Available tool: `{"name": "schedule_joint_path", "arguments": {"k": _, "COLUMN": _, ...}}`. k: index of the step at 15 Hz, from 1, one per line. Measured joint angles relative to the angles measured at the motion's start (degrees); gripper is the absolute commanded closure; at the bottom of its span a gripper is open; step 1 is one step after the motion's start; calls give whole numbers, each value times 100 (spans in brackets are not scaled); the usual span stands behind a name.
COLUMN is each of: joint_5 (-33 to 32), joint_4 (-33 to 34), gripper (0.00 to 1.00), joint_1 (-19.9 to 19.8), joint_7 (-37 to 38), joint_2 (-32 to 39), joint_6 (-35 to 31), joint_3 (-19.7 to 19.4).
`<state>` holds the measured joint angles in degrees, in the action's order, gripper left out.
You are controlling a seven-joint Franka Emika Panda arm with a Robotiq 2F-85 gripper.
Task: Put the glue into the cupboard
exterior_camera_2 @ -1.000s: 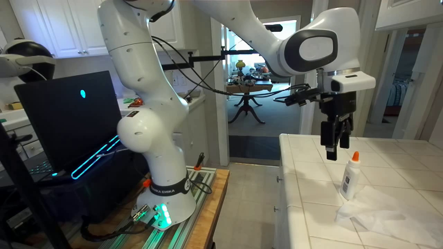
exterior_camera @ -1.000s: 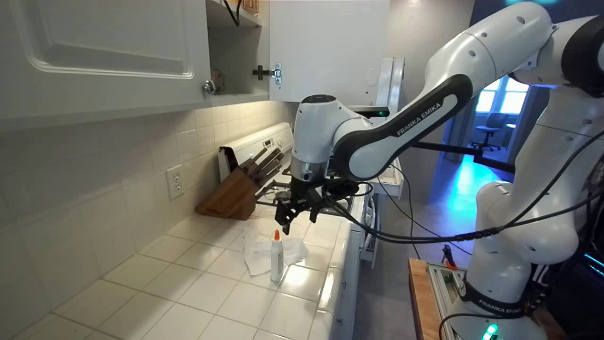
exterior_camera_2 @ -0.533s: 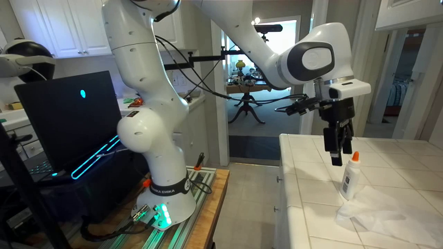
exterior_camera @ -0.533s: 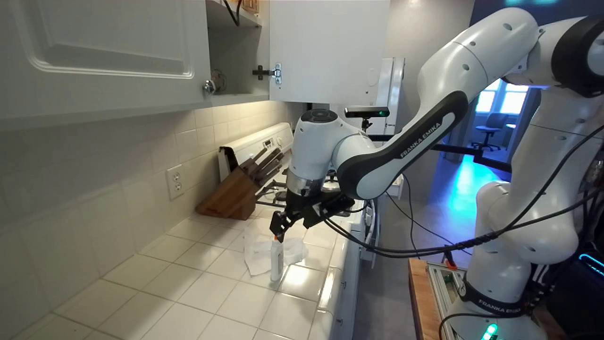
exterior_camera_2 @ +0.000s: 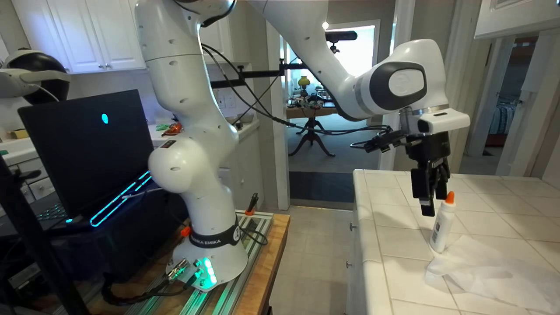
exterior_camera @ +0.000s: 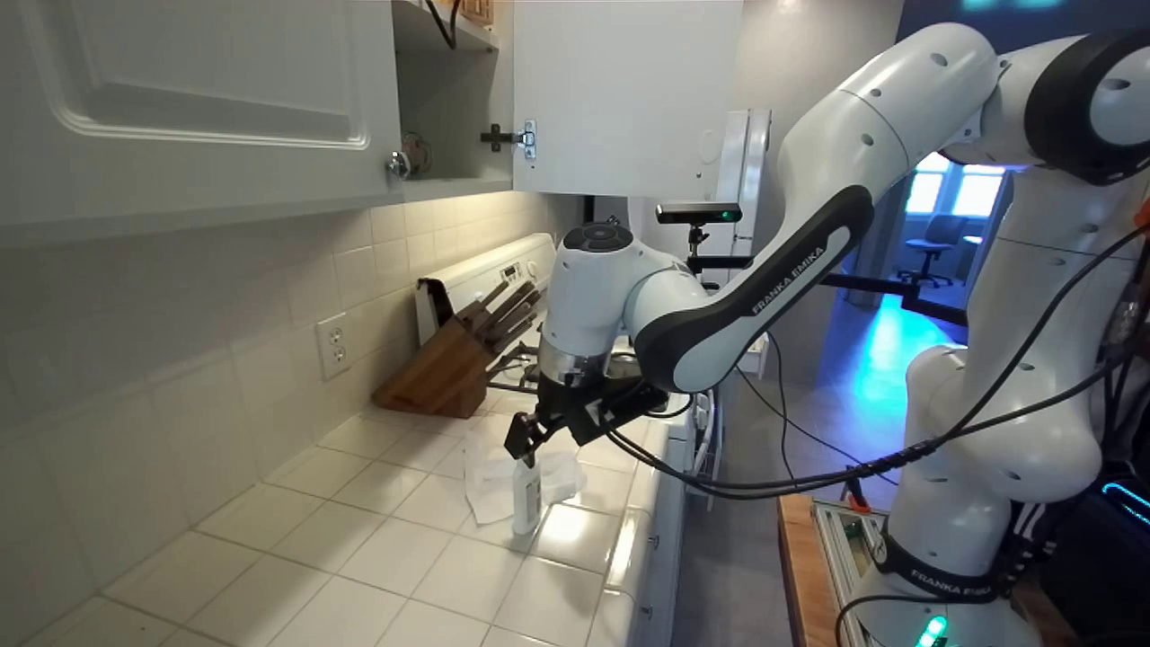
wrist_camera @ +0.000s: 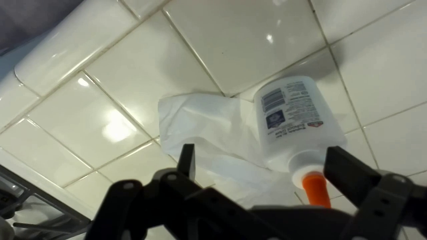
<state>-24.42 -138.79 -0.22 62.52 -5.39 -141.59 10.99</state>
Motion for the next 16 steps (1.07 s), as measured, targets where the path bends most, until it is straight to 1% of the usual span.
{"name": "schedule_joint_path", "arguments": {"k": 4, "joint_5": 140, "joint_4": -1, "gripper": 0, "joint_1": 107, "joint_7": 1, "joint_2": 15, "joint_6": 72, "joint_3": -5}}
{"name": "schedule_joint_path", "arguments": {"k": 8, "joint_5": 509, "joint_4": 0, "gripper": 0, "joint_1": 246, "joint_7": -21, "joint_2": 19, "joint_6": 227, "joint_3": -5}}
{"name": "schedule_joint_path", "arguments": {"k": 10, "joint_5": 635, "joint_4": 6, "gripper": 0, "joint_1": 290, "joint_7": -177, "joint_2": 32, "joint_6": 262, "joint_3": -7}}
{"name": "schedule_joint_path", "arguments": {"k": 13, "joint_5": 1034, "joint_4": 102, "gripper": 0, "joint_1": 350, "joint_7": -1103, "joint_2": 153, "joint_6": 400, "joint_3": -61}}
{"name": "schedule_joint_path", "arguments": {"k": 16, "joint_5": 1409, "joint_4": 305, "gripper": 0, "joint_1": 361, "joint_7": -2183, "joint_2": 335, "joint_6": 723, "joint_3": -135}}
